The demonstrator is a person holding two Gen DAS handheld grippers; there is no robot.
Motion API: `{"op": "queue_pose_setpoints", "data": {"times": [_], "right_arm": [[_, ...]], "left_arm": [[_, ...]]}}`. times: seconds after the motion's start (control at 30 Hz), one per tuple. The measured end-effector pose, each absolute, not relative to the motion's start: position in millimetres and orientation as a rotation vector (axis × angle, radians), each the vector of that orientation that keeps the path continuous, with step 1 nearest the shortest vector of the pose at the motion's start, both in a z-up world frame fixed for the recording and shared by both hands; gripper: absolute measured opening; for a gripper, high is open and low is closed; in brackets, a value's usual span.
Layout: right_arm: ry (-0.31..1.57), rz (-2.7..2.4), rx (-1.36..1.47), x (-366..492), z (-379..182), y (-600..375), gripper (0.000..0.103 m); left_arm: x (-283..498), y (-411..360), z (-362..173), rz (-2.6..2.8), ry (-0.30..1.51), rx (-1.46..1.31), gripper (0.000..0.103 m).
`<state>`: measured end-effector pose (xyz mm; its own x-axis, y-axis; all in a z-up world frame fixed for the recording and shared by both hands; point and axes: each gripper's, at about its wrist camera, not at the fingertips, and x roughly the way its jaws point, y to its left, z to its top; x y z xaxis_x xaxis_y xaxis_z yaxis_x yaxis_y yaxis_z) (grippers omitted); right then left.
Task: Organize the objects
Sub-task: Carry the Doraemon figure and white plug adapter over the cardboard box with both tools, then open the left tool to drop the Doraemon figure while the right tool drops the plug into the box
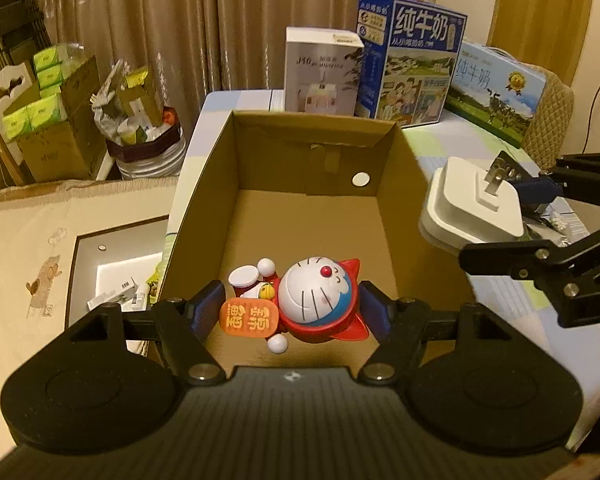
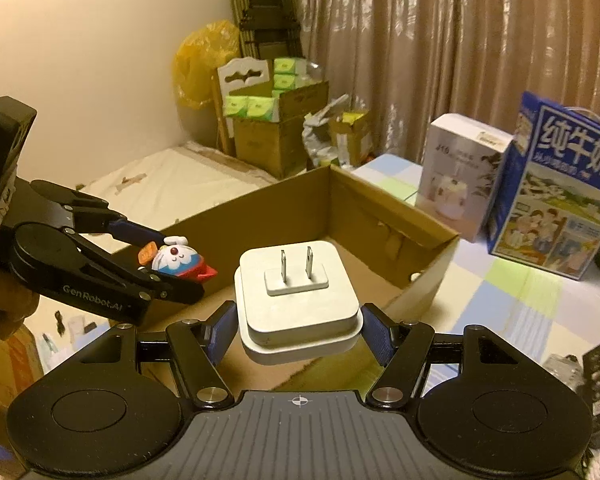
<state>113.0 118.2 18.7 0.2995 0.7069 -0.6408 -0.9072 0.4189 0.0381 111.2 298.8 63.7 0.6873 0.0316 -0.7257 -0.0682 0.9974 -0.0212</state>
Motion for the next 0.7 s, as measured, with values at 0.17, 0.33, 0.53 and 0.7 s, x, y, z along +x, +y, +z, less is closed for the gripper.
{"op": "queue_pose_setpoints", "data": {"times": [0.17, 0.33, 0.53, 0.7], "right_arm": [[0.663, 1.102, -0.371, 121, 6, 133, 0.064], [0.680, 1.099, -0.365, 125, -2, 141, 0.064], [0.685, 1.094, -0.365, 124, -7, 143, 0.064], [0.685, 1.093, -0.367, 121, -7, 145, 0.064]], "left_arm": [[117, 306, 50, 0.044, 0.828, -0.055, 0.068], [119, 308, 41, 0.042, 0.840, -0.046, 0.069], [117, 312, 43, 0.063, 0.810, -0.052, 0.077], [110, 315, 47, 0.076, 0.798, -0.063, 0.077]]}}
